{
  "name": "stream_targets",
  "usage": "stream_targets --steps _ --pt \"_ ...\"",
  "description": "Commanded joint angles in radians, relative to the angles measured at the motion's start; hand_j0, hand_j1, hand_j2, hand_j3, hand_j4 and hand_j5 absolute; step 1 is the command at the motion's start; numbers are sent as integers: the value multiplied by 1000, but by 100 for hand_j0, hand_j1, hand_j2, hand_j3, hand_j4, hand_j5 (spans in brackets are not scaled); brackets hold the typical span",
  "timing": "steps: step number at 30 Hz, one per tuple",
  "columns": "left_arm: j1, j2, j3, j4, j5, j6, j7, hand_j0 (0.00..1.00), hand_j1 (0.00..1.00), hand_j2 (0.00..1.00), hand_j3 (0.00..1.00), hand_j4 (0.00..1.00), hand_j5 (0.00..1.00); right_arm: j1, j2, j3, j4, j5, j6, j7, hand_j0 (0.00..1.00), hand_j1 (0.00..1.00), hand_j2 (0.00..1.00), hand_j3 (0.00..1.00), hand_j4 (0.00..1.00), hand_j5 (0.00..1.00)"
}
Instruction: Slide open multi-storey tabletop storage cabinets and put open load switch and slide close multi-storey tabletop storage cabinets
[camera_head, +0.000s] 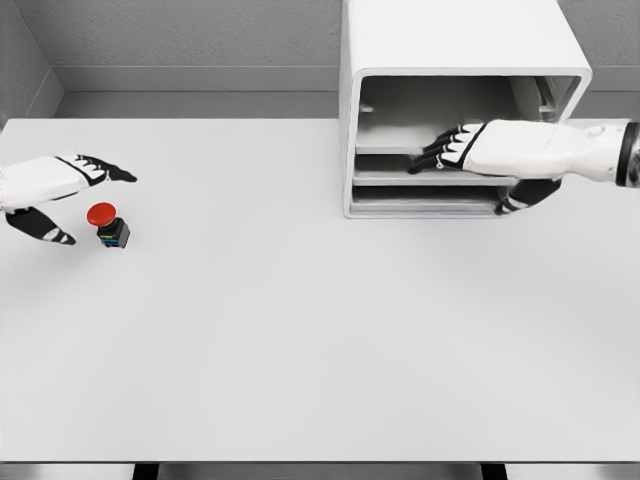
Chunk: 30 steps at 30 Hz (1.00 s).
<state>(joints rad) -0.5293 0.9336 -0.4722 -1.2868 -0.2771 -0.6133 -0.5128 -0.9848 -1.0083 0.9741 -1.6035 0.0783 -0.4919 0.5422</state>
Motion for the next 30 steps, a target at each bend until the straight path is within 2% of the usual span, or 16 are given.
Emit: stream_targets --steps 1,7,12,14,18,28,30 --pt "0 -16 -6 18 -11 2 0 100 100 100 100 100 100 -3 13 1 -4 -5 41 69 100 100 100 100 100 100" --pt "-5 -38 -6 20 -14 2 0 100 100 100 100 100 100 -26 39 15 1 -9 119 69 100 100 100 100 100 100" --pt "-31 -48 -29 72 -44 2 0 100 100 100 100 100 100 -38 62 15 14 -11 205 69 100 100 100 100 100 100" --pt "-31 -48 -37 72 -45 2 2 100 100 100 100 100 100 -38 93 17 74 -11 210 69 100 100 100 100 100 100" --pt "-31 -75 -52 75 -39 2 2 100 100 100 100 100 100 -38 112 17 112 -12 225 69 100 100 100 100 100 100" --pt "-31 -76 -51 110 -42 2 4 100 100 100 100 100 100 -40 120 14 185 -55 220 69 100 100 100 100 100 100" --pt "-37 -87 -52 121 -44 2 4 100 100 100 100 100 100 -43 142 14 215 -55 220 69 100 100 100 100 100 100"
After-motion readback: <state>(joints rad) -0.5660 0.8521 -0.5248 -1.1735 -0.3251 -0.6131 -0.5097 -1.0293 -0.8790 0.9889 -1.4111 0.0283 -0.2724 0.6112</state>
